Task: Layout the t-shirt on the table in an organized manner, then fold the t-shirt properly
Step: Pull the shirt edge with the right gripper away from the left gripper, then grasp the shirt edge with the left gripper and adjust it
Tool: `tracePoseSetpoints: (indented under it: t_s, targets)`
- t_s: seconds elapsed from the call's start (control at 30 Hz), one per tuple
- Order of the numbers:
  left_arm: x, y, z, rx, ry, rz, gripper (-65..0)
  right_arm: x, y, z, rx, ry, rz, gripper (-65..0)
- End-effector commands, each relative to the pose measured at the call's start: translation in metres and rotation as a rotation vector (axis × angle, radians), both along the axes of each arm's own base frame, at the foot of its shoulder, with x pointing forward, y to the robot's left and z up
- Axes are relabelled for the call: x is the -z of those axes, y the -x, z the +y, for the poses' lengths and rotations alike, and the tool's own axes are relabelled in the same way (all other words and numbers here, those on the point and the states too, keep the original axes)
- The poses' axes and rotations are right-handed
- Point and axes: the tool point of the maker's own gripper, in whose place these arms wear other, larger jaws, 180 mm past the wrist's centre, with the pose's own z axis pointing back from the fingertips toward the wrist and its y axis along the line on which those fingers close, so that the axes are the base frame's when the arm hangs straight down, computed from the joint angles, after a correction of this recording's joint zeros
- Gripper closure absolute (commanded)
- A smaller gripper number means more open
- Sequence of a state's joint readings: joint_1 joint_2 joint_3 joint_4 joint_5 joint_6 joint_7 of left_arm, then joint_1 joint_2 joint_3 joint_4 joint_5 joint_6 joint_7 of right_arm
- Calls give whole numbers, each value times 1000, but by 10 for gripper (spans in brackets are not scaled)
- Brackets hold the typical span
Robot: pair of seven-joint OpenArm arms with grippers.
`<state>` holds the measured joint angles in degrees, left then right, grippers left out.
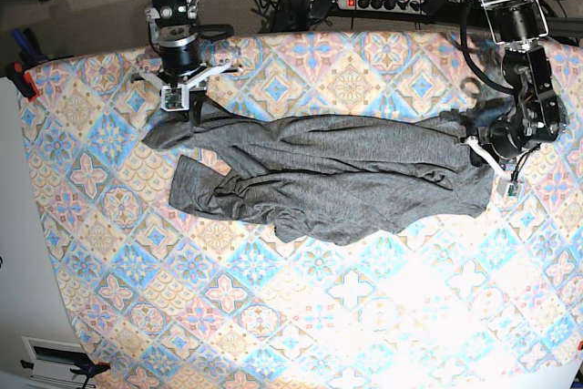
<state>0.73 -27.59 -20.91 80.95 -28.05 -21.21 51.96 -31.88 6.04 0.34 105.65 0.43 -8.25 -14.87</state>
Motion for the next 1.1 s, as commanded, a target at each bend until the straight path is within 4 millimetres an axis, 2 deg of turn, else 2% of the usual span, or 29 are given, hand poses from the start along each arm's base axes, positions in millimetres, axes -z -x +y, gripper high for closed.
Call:
tracePoseSetpoints:
  t_s: [0.0,0.1,0.17,0.33,0.47,0.57,0.67,0.73,0.8,0.9,1.0,1.07]
  targets:
    - [-17,-12,5,3,-10,-54,0,-14,-7,2,-6,-2,-57,0]
    - [-23,-12,-8,42,52,-35,-36,-13,-6,5,-13,-6,-56,0]
    - [-32,-19,-16,75,89,-39,-63,-13,-6,5,-13,-6,-55,0]
    - [-48,-31,-17,106,80,13,-116,-11,-6,4,-12,-5,-50,0]
    - [-64,-39,-5,103,52,4,-113,-6,-4,4,-11,-3,-38,0]
    - [-78,-40,19,34,50,-42,-114,-6,-4,4,-11,-3,-37,0]
    - [-88,-47,34,-14,52,-113,-118,-6,-4,4,-11,-3,-37,0]
    - [-82,-48,46,-47,61,-120,-118,-6,-4,4,-11,-3,-37,0]
    - [-67,-49,57,-100,98,-129,-121,-6,-4,4,-11,-3,-37,0]
    - [-46,-49,69,-180,148,-164,-204,-5,-4,4,-11,-3,-35,0]
    - [-24,-40,78,-219,149,-118,-296,-5,-4,4,-11,-3,-33,0]
    - [-16,-34,84,-221,100,-81,-310,-5,-4,4,-11,-3,-33,0]
